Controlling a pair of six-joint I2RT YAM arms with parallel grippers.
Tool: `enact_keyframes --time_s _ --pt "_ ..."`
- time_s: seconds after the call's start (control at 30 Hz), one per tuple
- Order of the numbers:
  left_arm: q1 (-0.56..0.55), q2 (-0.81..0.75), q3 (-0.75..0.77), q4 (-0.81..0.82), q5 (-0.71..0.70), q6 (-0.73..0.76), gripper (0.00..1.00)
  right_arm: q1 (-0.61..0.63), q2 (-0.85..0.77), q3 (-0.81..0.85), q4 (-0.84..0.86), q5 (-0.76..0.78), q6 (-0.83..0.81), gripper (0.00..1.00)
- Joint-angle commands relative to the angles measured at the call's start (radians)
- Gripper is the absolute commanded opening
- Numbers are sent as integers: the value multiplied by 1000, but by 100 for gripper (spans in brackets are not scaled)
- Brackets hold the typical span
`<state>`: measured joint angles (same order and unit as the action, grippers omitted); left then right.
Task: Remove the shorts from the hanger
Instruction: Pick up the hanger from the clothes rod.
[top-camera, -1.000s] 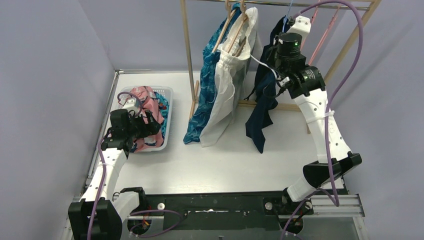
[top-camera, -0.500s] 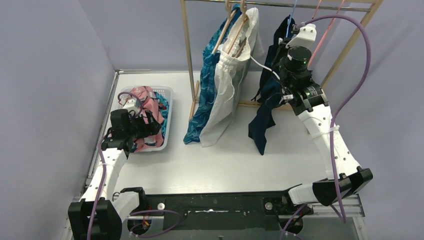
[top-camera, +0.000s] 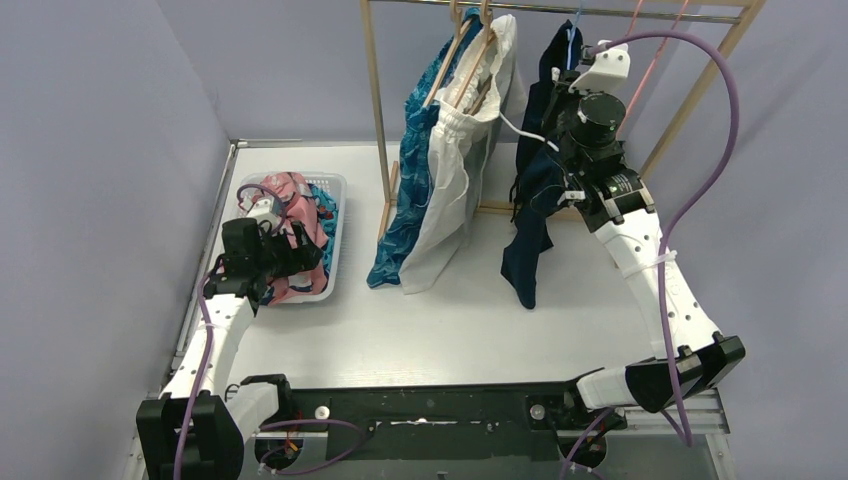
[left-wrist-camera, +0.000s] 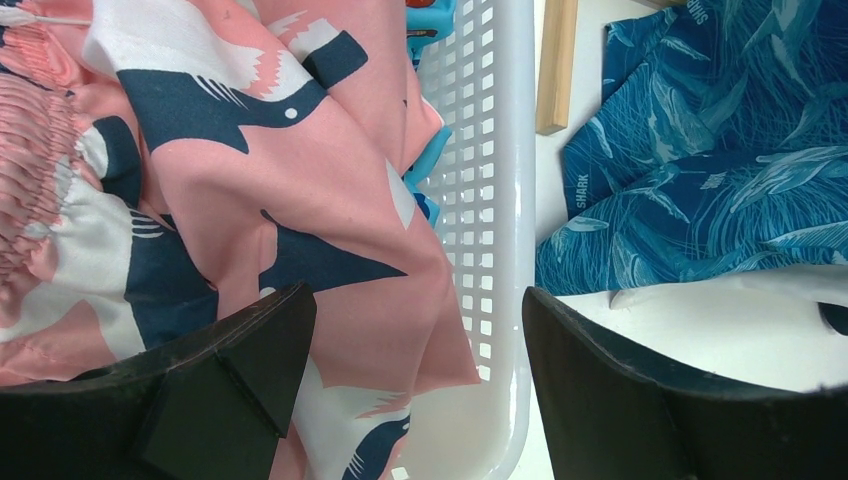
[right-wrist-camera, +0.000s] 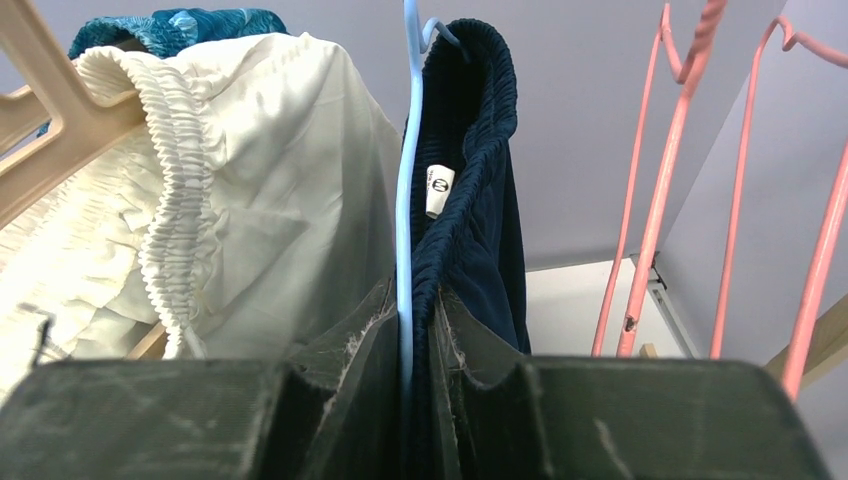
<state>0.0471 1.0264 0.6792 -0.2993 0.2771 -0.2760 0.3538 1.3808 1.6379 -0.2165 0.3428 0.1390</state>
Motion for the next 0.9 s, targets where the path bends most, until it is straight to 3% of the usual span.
enact_keyframes --time_s 0.0,0.4,0.63,0.87 --pt "-4 5 24 23 20 15 76 -6 -53 32 183 -13 -54 0" --pt "-4 11 25 21 22 15 76 -6 -85 81 146 -64 -69 0" --pt "-4 9 26 20 21 15 76 -5 -162 21 93 -233 -4 0" --pt "-7 -4 27 17 17 15 76 -5 -287 -105 54 -254 72 0"
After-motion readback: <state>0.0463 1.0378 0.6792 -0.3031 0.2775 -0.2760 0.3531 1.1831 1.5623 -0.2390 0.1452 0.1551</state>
